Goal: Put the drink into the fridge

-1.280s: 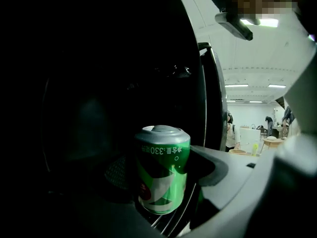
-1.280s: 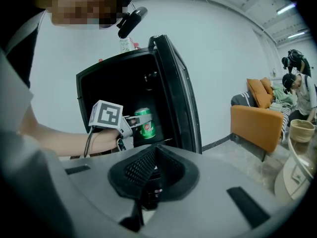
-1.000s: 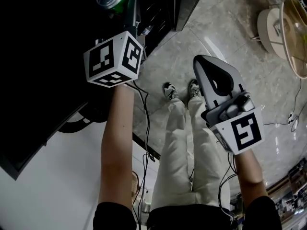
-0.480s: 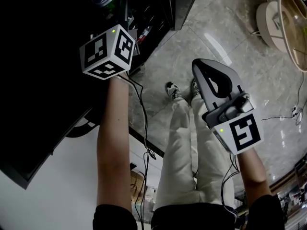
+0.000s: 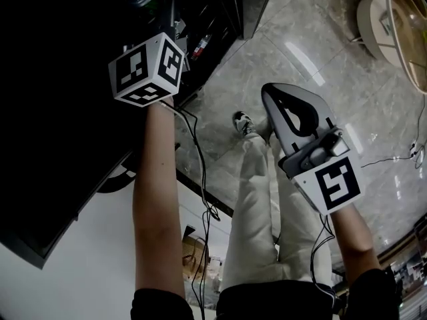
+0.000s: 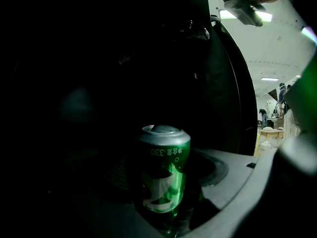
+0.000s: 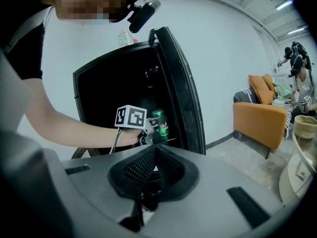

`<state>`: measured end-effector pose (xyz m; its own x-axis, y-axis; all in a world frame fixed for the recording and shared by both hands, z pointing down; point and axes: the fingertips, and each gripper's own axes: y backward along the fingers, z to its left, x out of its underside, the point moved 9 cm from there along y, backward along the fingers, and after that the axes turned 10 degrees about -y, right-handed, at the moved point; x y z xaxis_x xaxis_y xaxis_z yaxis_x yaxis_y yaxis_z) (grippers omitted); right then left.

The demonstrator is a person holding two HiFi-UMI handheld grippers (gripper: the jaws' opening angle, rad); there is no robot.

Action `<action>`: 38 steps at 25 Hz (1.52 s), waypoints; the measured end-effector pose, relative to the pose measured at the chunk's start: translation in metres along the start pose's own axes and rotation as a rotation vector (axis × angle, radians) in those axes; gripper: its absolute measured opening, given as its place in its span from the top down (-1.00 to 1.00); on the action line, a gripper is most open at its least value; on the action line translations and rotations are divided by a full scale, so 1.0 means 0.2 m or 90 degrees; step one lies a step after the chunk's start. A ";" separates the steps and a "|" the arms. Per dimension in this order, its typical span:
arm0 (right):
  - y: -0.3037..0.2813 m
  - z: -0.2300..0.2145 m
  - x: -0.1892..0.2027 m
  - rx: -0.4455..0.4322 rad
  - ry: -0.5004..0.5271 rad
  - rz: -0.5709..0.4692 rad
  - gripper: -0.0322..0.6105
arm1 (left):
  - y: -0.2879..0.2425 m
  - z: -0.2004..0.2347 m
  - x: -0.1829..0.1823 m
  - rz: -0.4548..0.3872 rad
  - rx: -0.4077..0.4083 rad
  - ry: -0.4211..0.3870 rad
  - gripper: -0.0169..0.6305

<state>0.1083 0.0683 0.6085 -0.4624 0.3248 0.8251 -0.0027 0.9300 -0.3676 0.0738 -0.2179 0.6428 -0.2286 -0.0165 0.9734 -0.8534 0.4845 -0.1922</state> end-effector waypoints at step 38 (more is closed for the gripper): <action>0.11 0.15 0.13 -0.051 -0.013 0.018 0.86 | 1.00 -0.65 0.12 0.070 0.079 0.027 0.91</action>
<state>0.0698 0.0929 0.6097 -0.4787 0.3478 0.8062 0.0810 0.9318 -0.3539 -0.0413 -0.0083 0.6446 -0.3067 0.0687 0.9493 -0.8759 0.3699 -0.3098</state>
